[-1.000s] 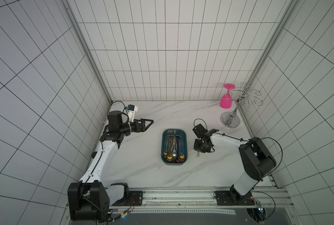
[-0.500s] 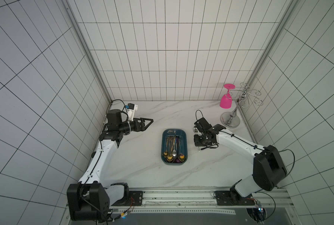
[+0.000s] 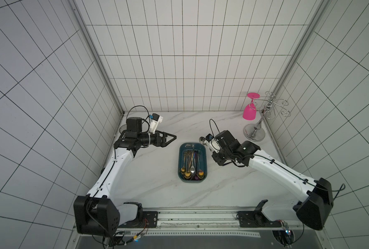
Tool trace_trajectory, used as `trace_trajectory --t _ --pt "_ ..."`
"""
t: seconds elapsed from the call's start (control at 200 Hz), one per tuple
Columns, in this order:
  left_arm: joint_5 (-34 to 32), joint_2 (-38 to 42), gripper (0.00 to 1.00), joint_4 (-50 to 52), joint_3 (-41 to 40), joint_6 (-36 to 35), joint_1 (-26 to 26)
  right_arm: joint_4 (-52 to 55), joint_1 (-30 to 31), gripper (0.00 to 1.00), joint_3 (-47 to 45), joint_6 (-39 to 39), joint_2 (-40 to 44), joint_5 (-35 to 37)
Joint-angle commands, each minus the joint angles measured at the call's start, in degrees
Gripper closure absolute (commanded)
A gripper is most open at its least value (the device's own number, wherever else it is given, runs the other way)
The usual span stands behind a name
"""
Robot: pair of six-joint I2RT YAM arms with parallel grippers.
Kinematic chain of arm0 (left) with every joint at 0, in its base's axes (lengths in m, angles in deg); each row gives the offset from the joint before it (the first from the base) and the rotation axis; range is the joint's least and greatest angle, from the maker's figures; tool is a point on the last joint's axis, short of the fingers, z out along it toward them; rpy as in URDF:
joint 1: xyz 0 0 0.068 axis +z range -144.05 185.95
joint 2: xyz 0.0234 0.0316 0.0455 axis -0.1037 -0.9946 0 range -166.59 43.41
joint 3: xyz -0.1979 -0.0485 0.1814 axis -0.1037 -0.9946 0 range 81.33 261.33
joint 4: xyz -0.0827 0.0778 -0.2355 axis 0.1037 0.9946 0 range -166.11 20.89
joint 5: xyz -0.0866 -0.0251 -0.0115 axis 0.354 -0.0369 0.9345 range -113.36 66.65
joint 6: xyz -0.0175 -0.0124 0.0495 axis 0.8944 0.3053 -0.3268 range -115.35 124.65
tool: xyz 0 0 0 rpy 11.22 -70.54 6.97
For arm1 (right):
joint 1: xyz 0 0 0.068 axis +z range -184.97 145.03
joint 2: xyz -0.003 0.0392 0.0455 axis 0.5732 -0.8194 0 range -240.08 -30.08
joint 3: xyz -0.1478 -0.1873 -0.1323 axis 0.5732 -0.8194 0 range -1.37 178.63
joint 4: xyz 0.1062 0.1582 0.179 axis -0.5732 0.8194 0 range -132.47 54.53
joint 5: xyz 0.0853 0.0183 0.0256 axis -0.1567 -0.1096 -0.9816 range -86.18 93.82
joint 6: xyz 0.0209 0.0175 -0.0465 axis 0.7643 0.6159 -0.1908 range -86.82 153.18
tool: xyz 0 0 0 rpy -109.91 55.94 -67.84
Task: Put the spoon into the storage box
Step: Adjust the spoon.
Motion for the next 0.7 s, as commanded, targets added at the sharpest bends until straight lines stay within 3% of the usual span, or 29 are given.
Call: trace_trajectory --t 0.0,0.285,0.695 --pt "0.13 -2.18 0.05 6.94 2.22 -5.41 -3.07 -1.04 3.14 1.00 3.19 -10.17 -1.63 2.13" --pt "-0.96 -8.09 0.13 13.79 5.20 -9.47 -11.54 -1.28 9.31 1.00 3.24 -21.30 -3.47 7.28" --pt "-1.17 -11.17 0.46 14.69 5.01 -10.70 -13.60 -3.79 11.08 1.00 3.22 -23.13 -1.00 6.34"
